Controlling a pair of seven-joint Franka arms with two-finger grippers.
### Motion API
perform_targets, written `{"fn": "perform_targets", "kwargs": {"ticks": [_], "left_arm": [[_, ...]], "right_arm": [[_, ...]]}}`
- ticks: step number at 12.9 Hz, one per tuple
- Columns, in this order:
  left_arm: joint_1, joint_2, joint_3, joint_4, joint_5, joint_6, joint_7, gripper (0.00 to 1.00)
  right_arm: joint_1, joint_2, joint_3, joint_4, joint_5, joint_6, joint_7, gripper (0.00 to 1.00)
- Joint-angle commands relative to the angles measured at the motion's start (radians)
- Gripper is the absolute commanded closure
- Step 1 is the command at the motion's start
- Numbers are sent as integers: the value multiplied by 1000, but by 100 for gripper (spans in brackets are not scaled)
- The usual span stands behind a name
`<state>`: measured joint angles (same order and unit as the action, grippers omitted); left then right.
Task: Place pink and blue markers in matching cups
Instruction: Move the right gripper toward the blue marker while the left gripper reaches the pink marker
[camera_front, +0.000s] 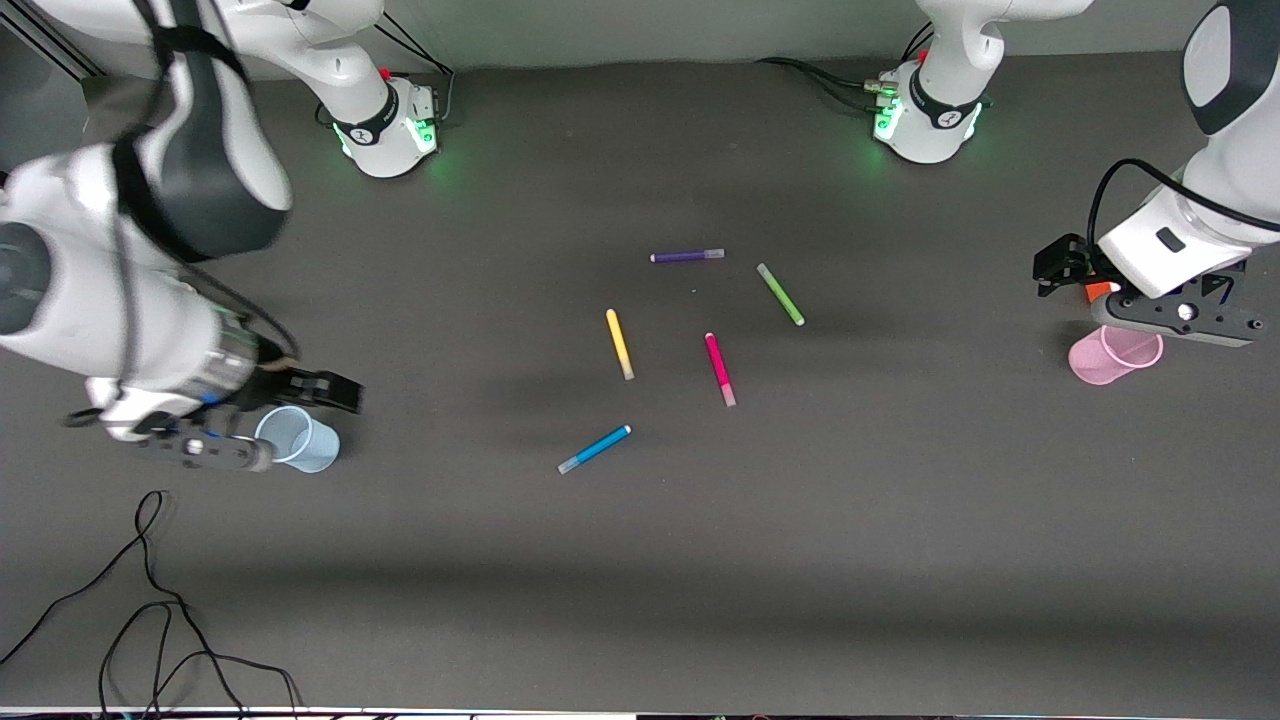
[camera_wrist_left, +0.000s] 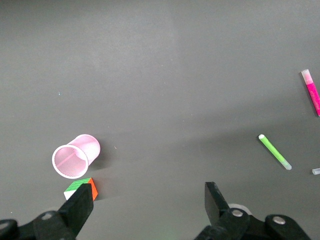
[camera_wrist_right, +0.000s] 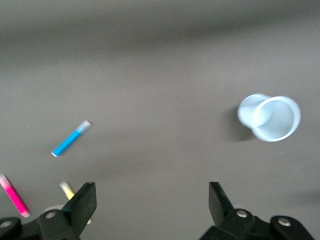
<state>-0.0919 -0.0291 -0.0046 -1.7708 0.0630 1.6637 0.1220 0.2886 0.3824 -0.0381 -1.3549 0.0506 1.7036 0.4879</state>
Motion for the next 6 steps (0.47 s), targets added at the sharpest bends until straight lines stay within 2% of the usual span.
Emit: {"fn": "perform_targets", "kwargs": {"ticks": [1, 4, 6], "left_arm": [[8, -29, -2, -27, -25, 19, 19, 1], [-3, -28, -5, -32, -31, 19, -10, 1], [-5, -20, -8, -42, -102, 22, -103, 1]], "right_arm": [[50, 61, -9, 69, 18, 43, 234, 0], [130, 113, -9, 72, 17, 128, 465, 0], [162, 142, -9, 77, 17, 163, 622, 0]]}}
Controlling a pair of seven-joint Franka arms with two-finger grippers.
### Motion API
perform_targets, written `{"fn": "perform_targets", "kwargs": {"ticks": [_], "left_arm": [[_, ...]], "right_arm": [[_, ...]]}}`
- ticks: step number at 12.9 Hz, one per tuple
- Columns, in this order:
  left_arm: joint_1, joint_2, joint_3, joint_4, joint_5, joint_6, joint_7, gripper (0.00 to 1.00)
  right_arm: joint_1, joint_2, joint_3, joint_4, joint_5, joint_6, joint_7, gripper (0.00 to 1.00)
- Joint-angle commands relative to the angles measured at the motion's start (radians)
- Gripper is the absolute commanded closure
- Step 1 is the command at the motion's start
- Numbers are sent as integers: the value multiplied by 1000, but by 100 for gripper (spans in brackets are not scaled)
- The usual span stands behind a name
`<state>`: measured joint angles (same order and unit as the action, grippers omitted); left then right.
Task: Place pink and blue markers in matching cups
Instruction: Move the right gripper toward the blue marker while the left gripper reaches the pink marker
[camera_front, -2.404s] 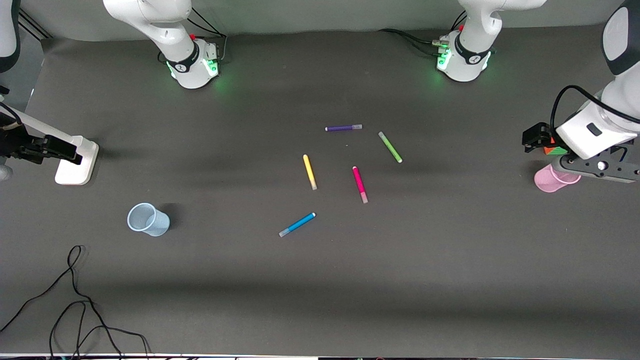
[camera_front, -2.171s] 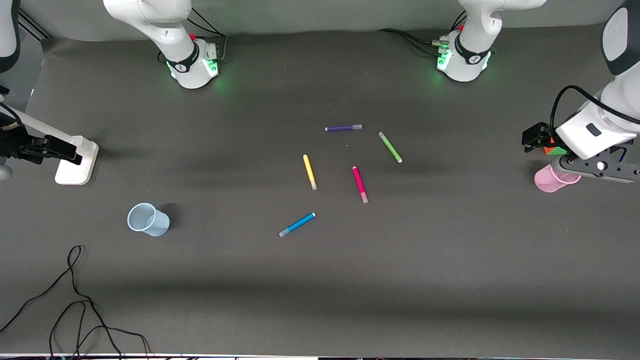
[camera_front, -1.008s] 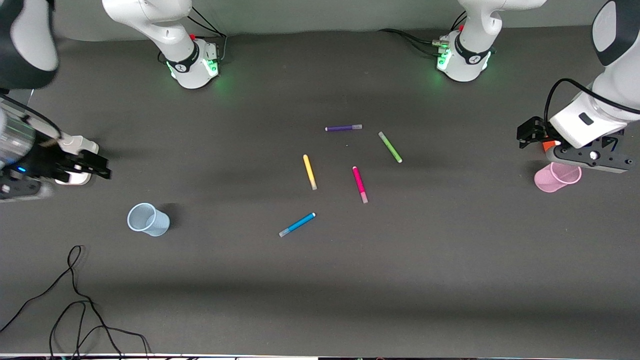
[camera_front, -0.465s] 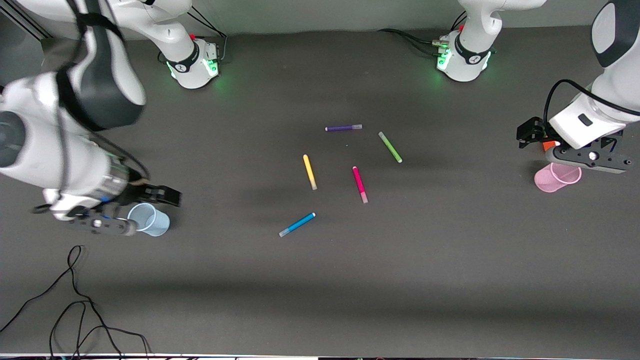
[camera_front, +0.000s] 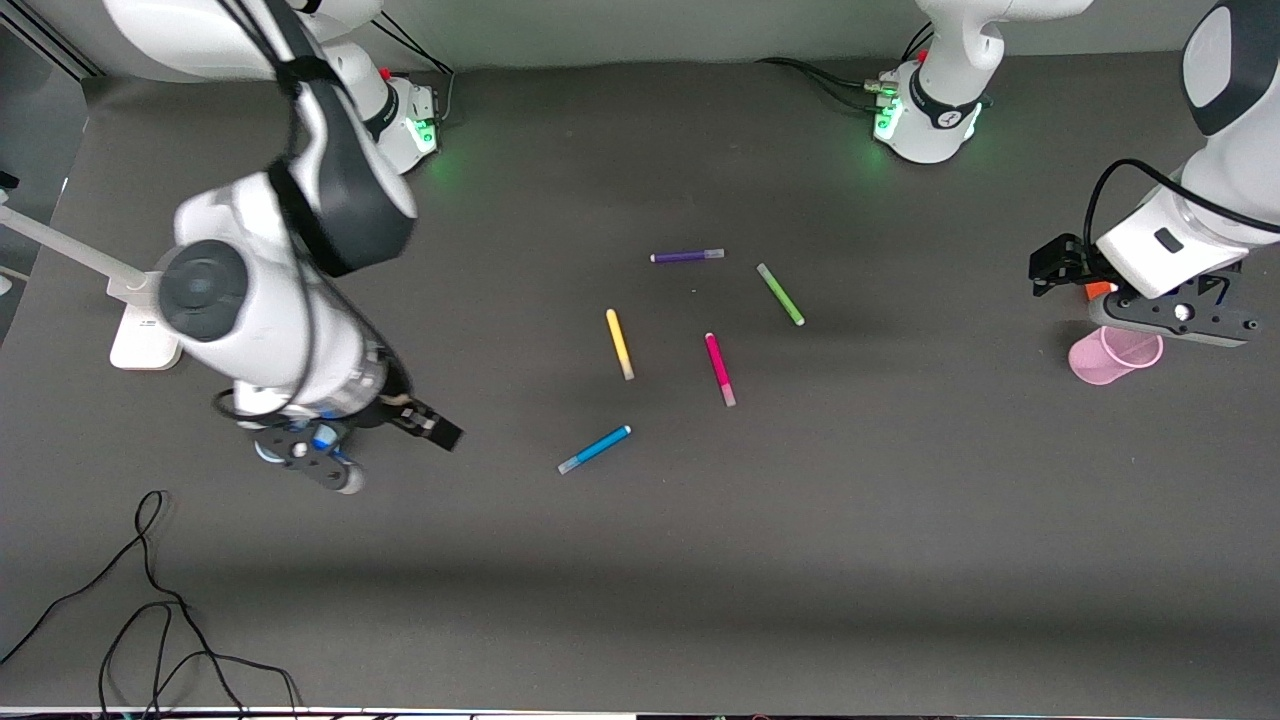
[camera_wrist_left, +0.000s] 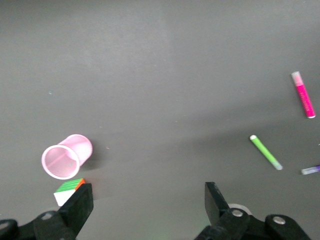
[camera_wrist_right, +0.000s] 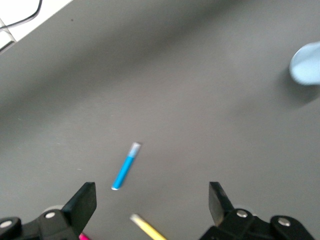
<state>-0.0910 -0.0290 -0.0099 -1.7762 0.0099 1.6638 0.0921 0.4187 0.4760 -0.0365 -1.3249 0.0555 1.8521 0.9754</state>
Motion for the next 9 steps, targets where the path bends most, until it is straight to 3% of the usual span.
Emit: {"fn": "perform_targets", "kwargs": {"ticks": [1, 6, 9], "left_arm": [[-10, -15, -7, -41, -74, 34, -110, 1], [-137, 30, -7, -66, -76, 129, -331, 1], [-228, 108, -7, -68, -76, 198, -510, 1]], "right_arm": [[34, 64, -11, 62, 14, 21, 202, 0], [106, 113, 6, 82, 21, 24, 412, 0], [158, 125, 7, 81, 24, 24, 532, 0]]}}
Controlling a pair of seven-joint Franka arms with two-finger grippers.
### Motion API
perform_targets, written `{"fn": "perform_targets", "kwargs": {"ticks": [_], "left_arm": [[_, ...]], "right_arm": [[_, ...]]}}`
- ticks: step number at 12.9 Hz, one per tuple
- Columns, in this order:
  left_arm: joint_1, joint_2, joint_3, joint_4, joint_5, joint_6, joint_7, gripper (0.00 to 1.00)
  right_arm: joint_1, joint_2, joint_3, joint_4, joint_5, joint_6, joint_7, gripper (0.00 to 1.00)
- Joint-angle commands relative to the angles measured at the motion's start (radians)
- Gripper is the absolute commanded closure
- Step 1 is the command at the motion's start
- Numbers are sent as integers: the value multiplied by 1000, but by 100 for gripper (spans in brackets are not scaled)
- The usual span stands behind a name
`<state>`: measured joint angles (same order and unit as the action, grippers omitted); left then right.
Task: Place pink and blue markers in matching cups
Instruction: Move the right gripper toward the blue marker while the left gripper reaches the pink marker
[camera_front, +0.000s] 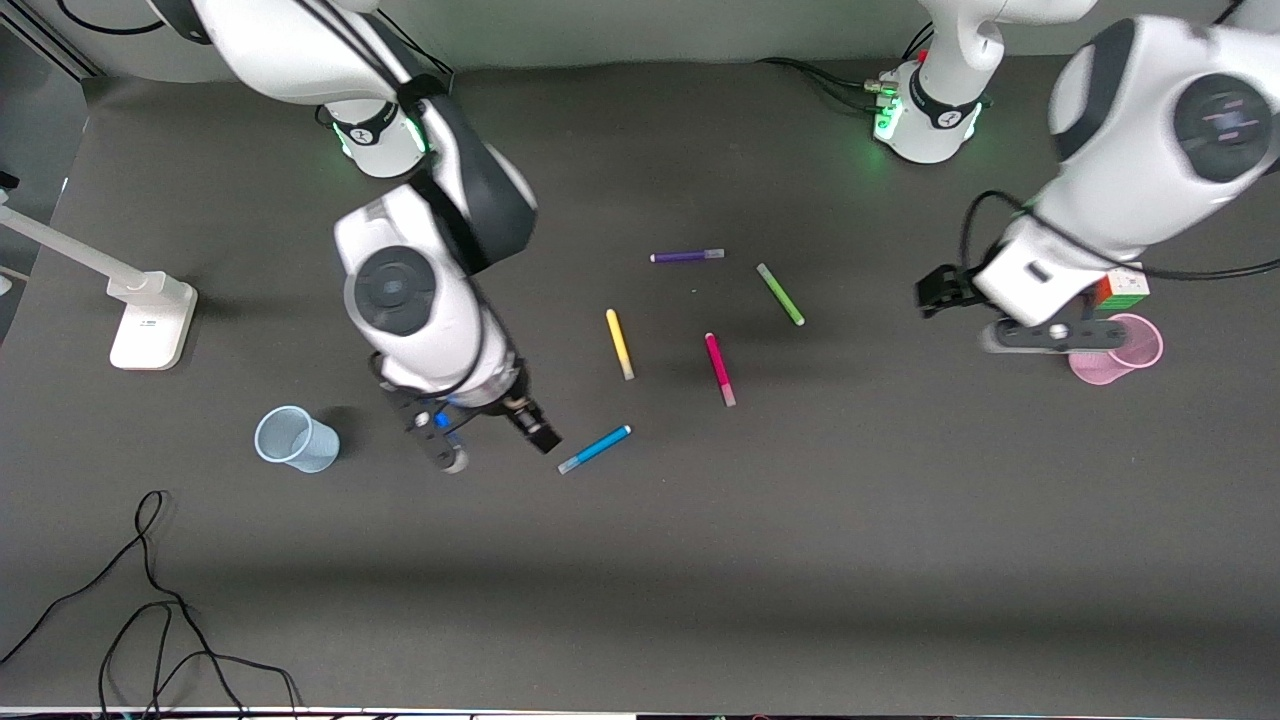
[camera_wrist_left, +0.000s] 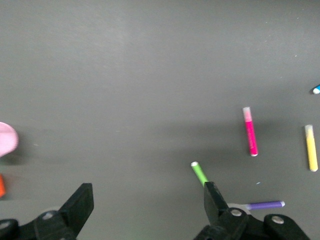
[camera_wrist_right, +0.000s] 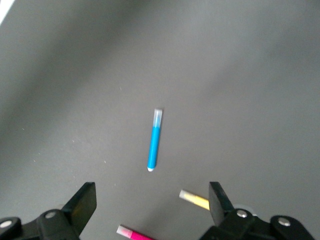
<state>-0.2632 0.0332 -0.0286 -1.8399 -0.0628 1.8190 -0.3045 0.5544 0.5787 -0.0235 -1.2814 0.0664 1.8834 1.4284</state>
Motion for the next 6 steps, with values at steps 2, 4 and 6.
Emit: {"fn": "perform_targets", "kwargs": {"ticks": [2, 4, 6], "left_arm": [[-119, 120, 12, -4, 0, 112, -204, 1], [-162, 203, 12, -2, -2, 186, -280, 2], [-214, 282, 12, -2, -3, 255, -349, 2]], "right_arm": [[85, 17, -7, 31, 12, -9, 118, 0], [113, 21, -9, 30, 10, -7, 208, 0], [104, 26, -9, 27, 12, 6, 208, 0]]}}
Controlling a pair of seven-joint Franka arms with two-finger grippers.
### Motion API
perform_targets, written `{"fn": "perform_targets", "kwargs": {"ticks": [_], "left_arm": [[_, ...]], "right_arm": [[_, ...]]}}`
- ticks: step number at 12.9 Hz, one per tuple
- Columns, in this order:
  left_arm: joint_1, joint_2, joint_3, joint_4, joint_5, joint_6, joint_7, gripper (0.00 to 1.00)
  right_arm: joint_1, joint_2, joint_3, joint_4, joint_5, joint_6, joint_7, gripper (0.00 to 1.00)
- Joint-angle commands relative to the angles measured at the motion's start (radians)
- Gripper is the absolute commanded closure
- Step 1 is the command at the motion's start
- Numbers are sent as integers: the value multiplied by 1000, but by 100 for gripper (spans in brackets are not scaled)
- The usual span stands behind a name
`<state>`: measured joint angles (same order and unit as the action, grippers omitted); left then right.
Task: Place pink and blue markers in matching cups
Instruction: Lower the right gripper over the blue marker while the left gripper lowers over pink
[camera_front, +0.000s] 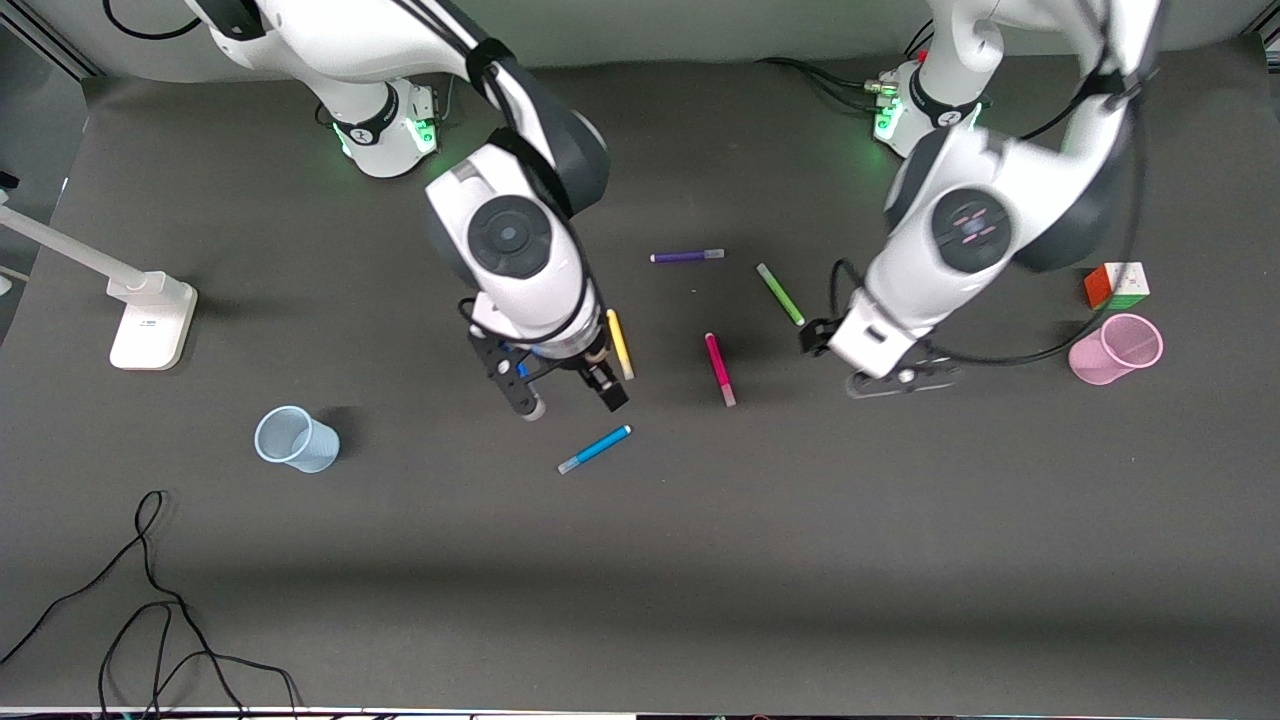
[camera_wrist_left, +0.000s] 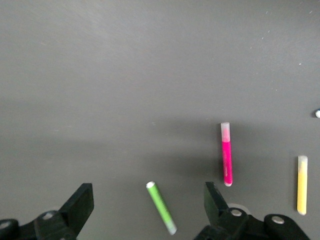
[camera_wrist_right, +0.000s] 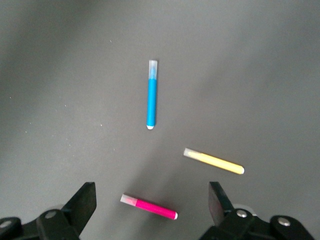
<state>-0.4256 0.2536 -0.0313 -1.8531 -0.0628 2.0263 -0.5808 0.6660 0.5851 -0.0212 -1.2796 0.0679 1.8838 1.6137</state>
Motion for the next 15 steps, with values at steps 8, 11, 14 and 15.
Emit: {"fn": "perform_targets", "kwargs": {"ticks": [8, 11, 14, 15], "left_arm": [[-140, 234, 7, 12, -9, 219, -253, 2], [-182, 302, 7, 12, -8, 302, -309, 2], [-200, 345, 7, 12, -8, 325, -312, 3], [-209, 352, 7, 11, -8, 324, -315, 4]], "right_arm": [[-25, 151, -29, 16, -5, 153, 23, 0], [-25, 223, -29, 16, -5, 221, 25, 0], [-25, 278, -29, 16, -29, 279, 26, 0], [-25, 295, -29, 19, -31, 294, 26, 0]]}}
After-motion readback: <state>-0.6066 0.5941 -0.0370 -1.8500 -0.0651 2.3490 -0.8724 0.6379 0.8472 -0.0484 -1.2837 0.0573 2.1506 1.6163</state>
